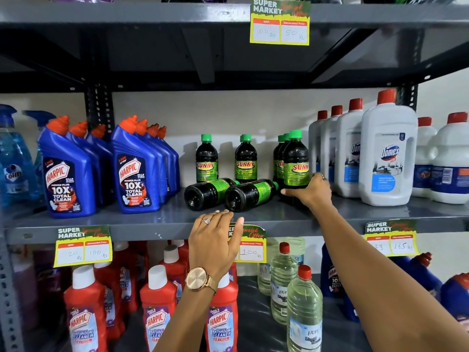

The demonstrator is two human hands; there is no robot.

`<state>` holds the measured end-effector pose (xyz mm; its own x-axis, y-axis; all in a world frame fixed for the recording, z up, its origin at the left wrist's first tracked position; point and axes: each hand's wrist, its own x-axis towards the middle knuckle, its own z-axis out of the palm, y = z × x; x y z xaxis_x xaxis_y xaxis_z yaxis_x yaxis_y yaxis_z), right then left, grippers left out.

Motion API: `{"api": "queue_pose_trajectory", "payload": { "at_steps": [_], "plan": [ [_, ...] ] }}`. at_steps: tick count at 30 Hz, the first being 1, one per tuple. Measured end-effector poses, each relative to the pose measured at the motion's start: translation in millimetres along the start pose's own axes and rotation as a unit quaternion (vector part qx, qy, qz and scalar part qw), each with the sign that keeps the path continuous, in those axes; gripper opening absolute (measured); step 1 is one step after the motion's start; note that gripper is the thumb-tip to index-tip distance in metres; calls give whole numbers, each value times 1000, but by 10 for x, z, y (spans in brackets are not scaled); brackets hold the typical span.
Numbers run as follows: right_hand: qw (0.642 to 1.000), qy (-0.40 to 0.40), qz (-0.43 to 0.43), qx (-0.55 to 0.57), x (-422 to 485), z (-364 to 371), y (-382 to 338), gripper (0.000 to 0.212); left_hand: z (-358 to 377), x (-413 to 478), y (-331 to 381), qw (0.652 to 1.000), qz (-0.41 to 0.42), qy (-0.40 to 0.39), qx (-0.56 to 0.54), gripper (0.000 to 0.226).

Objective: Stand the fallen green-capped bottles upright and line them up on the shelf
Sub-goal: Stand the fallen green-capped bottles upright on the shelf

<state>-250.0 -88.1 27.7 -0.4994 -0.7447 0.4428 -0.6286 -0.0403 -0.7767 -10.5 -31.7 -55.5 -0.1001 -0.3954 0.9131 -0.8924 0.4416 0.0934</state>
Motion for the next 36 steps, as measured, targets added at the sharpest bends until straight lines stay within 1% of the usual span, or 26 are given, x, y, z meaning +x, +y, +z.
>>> {"api": "queue_pose_trajectory", "payload": {
  "at_steps": [1,4,7,11,13,14,15,16,17,18,19,20,21,22,23,24,25,27,29,31,34,36],
  "plan": [
    [1000,-10,2,12,6,-1,0,94,1,4,5,1000,-1,-2,0,45],
    [999,-36,12,30,22,12,12,80,-4,12,21,1000,1,-2,2,45],
    [999,-27,17,11,-3,6,0,79,-30,10,34,1000,-7,-10,1,45],
    [999,-34,17,1,-23,1,-9,89,-82,9,51,999,-10,-32,0,46],
    [999,-42,18,-21,-49,-16,-21,106,-131,17,46,999,2,-47,3,48],
    [999,-25,11,-37,-92,-34,-36,114,-167,16,31,998,13,-56,4,49],
    [999,16,-13,-39,-129,-58,-53,113,-205,23,9,997,27,-66,2,50],
    [996,74,-50,-19,-187,-86,-75,101,-249,30,-24,996,41,-77,-5,51],
    [986,135,-100,22,-261,-112,-105,79,-297,44,-66,995,54,-84,-15,51],
    [973,165,-145,68,-348,-138,-151,56,-348,63,-120,994,64,-81,-23,50],
    [968,149,-179,96,-438,-148,-208,41,-395,82,-188,995,74,-69,-25,47],
    [971,95,-197,93,-510,-139,-277,40,-431,101,-265,995,82,-54,-19,44],
    [978,13,-195,74,-564,-105,-361,48,-466,125,-352,995,85,-42,-6,42],
    [981,-82,-165,54,-609,-60,-456,57,-493,136,-438,996,82,-38,12,41],
    [980,-165,-112,28,-630,1,-542,68,-513,134,-521,996,73,-41,31,41],
    [975,-211,-59,-18,-637,56,-620,81,-530,115,-596,996,58,-46,50,41],
    [971,-223,-27,-79,-624,94,-687,93,-531,92,-649,996,41,-50,67,42],
    [959,-216,3,-186,-602,155,-793,108,-517,43,-735,994,21,-60,94,44],
    [947,-226,32,-228,-567,219,-869,114,-471,3,-786,991,33,-62,115,46],
    [943,-239,60,-221,-496,278,-919,113,-435,-3,-802,988,44,-66,130,50],
    [951,-245,106,-158,-387,376,-979,112,-416,35,-843,984,53,-86,146,60],
    [952,-255,130,-111,-294,424,-964,103,-408,77,-859,983,64,-91,147,61]
  ]
}}
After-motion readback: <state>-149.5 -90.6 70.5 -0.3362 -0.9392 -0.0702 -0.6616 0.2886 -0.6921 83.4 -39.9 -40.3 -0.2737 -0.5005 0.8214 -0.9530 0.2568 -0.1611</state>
